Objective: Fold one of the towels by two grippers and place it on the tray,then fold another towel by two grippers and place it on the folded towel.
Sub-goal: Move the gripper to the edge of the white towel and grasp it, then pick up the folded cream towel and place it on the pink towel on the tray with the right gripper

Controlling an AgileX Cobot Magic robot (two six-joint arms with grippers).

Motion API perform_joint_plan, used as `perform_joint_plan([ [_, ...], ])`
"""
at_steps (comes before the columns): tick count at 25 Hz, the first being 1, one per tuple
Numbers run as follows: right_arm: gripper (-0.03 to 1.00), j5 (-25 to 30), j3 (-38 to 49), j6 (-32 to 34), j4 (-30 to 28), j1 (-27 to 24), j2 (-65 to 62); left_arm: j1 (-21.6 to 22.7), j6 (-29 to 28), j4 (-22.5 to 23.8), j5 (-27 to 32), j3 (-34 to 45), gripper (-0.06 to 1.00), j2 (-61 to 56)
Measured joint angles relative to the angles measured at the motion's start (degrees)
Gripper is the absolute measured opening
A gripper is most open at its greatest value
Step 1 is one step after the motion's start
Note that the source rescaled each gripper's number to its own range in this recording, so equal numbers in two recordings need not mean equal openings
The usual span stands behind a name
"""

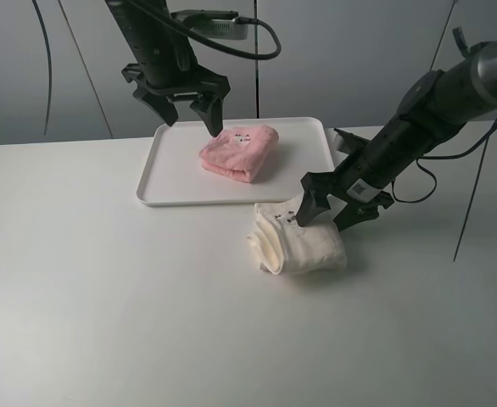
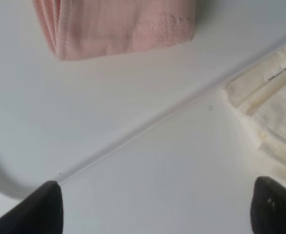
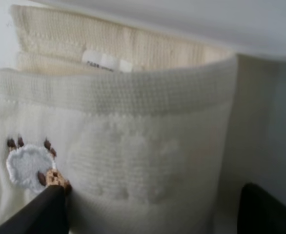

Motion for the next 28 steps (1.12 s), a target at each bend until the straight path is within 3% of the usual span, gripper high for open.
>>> perform_joint_plan([
  [5,0.65,-0.40,0.00,0.00,0.09,0.92,0.37,0.00,0.00,0.61,0.00,0.00,0.99,0.00],
  [6,0.58,-0.84,0.00,-0.24,0.09,1.55,0.36,0.00,0.00,0.60,0.00,0.00,0.99,0.00],
  [10,0.13,-2.31,0.00,-2.49,0.08,3.88,0.60,0.00,0.00,0.63,0.00,0.00,0.99,0.00],
  [15,0.13,-2.04,0.00,-5.00,2.92,4.85,0.60,0.87,0.00,0.39,0.00,0.09,0.99,-0.83],
  [20,0.13,5.41,-1.87,-13.30,15.05,4.93,-0.23,4.09,0.22,-0.42,0.00,0.28,0.99,-4.44],
  [24,0.13,13.26,-9.27,-15.29,23.24,4.93,-0.38,8.00,0.95,-3.22,0.10,0.28,0.99,-6.71],
  [28,0.13,15.97,-19.19,-12.18,24.60,5.41,0.62,9.63,1.36,-3.74,0.10,0.38,0.99,-7.05],
])
